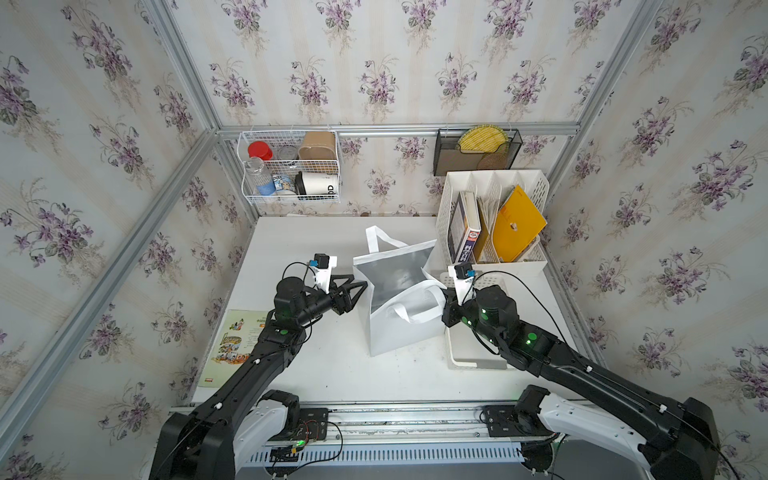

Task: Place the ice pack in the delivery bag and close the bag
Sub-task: Close the delivery bag at the center of the board.

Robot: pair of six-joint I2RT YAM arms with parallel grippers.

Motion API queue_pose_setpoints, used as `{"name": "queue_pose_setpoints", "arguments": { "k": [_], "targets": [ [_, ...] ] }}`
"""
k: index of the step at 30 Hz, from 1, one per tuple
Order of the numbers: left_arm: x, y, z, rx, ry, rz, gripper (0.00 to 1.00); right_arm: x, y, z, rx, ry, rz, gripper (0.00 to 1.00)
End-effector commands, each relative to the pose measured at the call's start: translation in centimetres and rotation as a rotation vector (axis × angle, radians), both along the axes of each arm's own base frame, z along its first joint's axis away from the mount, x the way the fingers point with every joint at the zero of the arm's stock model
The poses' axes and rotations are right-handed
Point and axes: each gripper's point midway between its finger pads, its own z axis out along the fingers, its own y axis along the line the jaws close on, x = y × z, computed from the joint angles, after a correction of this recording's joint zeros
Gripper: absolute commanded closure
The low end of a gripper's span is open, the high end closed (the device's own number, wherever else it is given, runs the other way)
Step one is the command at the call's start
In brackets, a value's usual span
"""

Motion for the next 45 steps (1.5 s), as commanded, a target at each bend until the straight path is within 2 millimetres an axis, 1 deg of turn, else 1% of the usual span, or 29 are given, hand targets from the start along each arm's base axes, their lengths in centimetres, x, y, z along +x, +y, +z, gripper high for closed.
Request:
{"name": "queue_pose_setpoints", "arguments": {
  "k": [1,5,8,10,14,21,24,28,32,34,37,40,45],
  "targets": [
    [-1.2,-1.1,2.5,-0.078,-0.085,-0.151,0.33,0.2,0.4,0.3,0.011,-0.005,0.01,1.0],
    [-1.4,-1.8,2.5,-0.115,-0.081,-0.233,0.35,0.4,0.7,0.1,0.009,0.002,0.018,1.0],
    [-1.0,-2.3,2.1,-0.118,-0.066,-0.279,0.35,0.8,0.9,0.2,0.008,0.003,0.014,1.0],
    [-0.5,-2.4,1.6,-0.123,-0.045,-0.283,0.35,1.1,1.0,0.4,0.008,0.0,0.013,1.0],
    [0.0,-2.5,1.5,-0.134,-0.052,-0.284,0.35,1.5,1.1,0.4,0.001,0.002,0.016,1.0],
    [-0.1,-2.5,1.3,-0.127,-0.073,-0.294,0.34,1.9,1.0,0.7,0.003,0.004,0.012,0.99],
    [0.0,-2.5,1.7,-0.126,-0.091,-0.293,0.34,1.9,0.9,0.6,-0.002,0.003,0.012,0.99],
    [1.0,-1.8,1.9,-0.112,-0.119,-0.258,0.31,1.9,0.5,0.5,-0.014,0.002,0.006,0.99],
    [2.3,-0.3,2.7,-0.092,-0.156,-0.201,0.3,2.0,0.2,1.0,-0.004,-0.002,0.004,0.98],
    [2.6,0.3,3.0,-0.086,-0.176,-0.174,0.29,1.9,0.2,1.1,0.0,-0.003,0.01,0.97],
    [2.8,0.4,2.6,-0.094,-0.181,-0.168,0.28,1.9,0.2,1.1,-0.005,-0.002,0.019,0.96],
    [2.9,0.5,2.5,-0.123,-0.225,-0.172,0.28,1.8,0.2,1.0,-0.012,0.003,0.023,0.96],
    [3.3,0.6,2.0,-0.172,-0.233,-0.216,0.28,1.9,0.2,0.9,-0.013,0.003,0.026,0.95]
  ]
}}
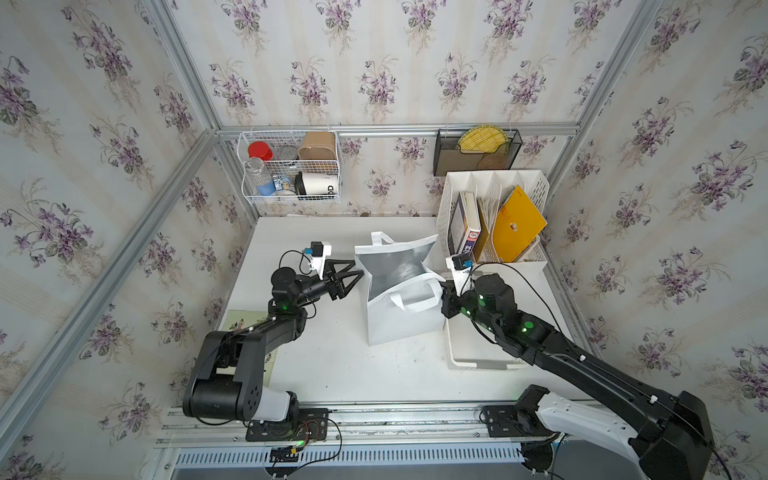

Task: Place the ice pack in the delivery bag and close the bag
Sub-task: Close the delivery bag at the center of the board.

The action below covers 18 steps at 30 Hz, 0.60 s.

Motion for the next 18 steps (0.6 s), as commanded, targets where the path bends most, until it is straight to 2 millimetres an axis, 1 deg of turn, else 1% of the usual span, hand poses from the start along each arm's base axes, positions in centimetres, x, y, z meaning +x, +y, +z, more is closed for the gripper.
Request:
{"name": "queue_pose_setpoints", "arguments": {
  "k": [1,6,12,15,18],
  "targets": [
    [-0.5,0.0,2.1,-0.048,-0.104,-0.05,0.28,0.2,0.1,0.4,0.003,-0.012,0.006,0.95],
    [0.1,-0.5,1.7,-0.049,-0.073,-0.097,0.28,0.4,0.3,0.3,0.005,-0.006,0.015,0.95],
    [-0.4,-1.7,1.6,-0.048,-0.072,-0.136,0.31,0.7,0.7,0.7,0.014,-0.006,0.024,0.95],
    [-0.3,-2.0,1.4,-0.051,-0.051,-0.159,0.37,0.8,0.9,0.9,0.018,-0.007,0.026,0.95],
    [-0.8,-2.2,1.9,-0.056,-0.053,-0.166,0.43,1.1,0.9,1.3,0.022,-0.009,0.015,0.95]
  ]
}}
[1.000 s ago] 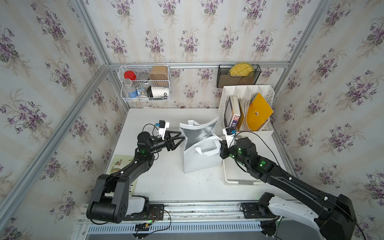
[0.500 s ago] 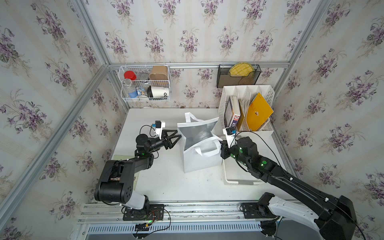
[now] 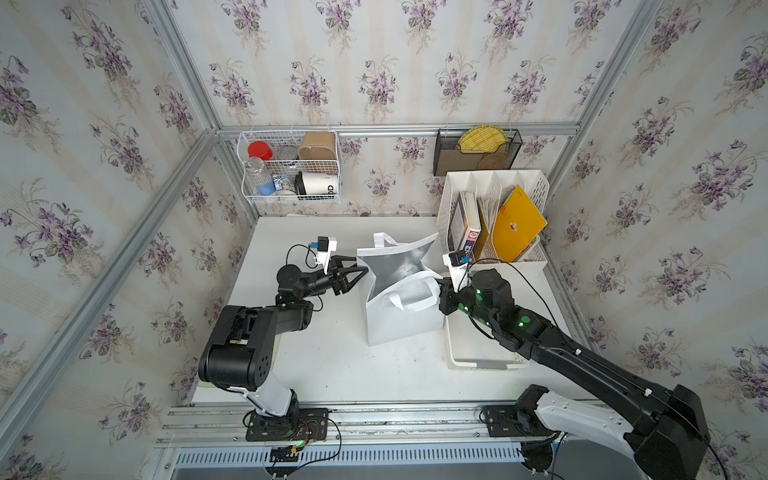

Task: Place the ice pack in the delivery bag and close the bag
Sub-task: Close the delivery bag at the center of the board.

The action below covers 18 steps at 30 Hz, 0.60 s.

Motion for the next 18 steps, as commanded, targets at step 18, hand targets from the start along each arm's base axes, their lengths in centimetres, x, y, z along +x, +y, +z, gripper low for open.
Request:
{"name": "queue_pose_setpoints", "arguments": {
  "k": [18],
  "targets": [
    [-8.3,-0.9,0.8,0.03,-0.034,0.036,0.71,3.0,2.0,1.5,0.091,0.081,-0.071,0.99]
  ]
}}
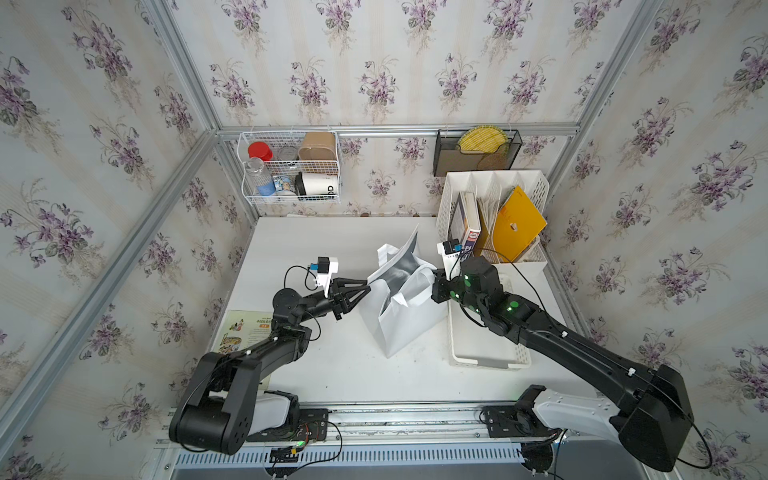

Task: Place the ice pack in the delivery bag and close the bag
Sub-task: Close the delivery bag at the center of the board.

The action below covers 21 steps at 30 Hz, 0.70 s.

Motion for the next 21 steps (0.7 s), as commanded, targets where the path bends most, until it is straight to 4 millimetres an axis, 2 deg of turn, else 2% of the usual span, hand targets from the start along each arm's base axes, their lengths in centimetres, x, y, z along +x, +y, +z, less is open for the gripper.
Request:
{"name": "queue_pose_setpoints", "arguments": {
  "k": [1,4,8,11,13,15,19,21],
  "targets": [
    [-0.7,-0.1,-0.9,0.052,0.014,0.055,0.7,0.6,0.8,1.1,0.07,0.0,-0.008,0.99],
    [-2.9,-0.7,-0.4,0.121,-0.028,0.092,0.71,0.6,1.9,1.1,0.105,0.023,0.026,0.99],
    [-4.7,-0.1,0.0,0.164,-0.095,0.179,0.7,0.6,2.9,1.3,0.136,0.039,0.059,0.99],
    [-4.0,1.1,-0.2,0.198,-0.108,0.288,0.64,0.6,2.9,1.7,0.139,0.034,0.064,0.96],
    [-3.4,1.7,-0.1,0.215,-0.105,0.346,0.59,0.5,2.5,1.7,0.117,0.032,0.055,0.91],
    [-3.0,1.9,-0.2,0.237,-0.101,0.366,0.54,0.3,1.8,1.8,0.084,0.021,0.039,0.81],
    [-2.3,1.7,-0.8,0.272,-0.053,0.364,0.49,-0.5,-0.2,2.8,0.031,-0.007,0.006,0.42],
    [-2.0,1.8,-1.2,0.292,-0.029,0.372,0.47,-1.3,-1.3,3.2,0.014,-0.006,-0.01,0.27]
  ]
}}
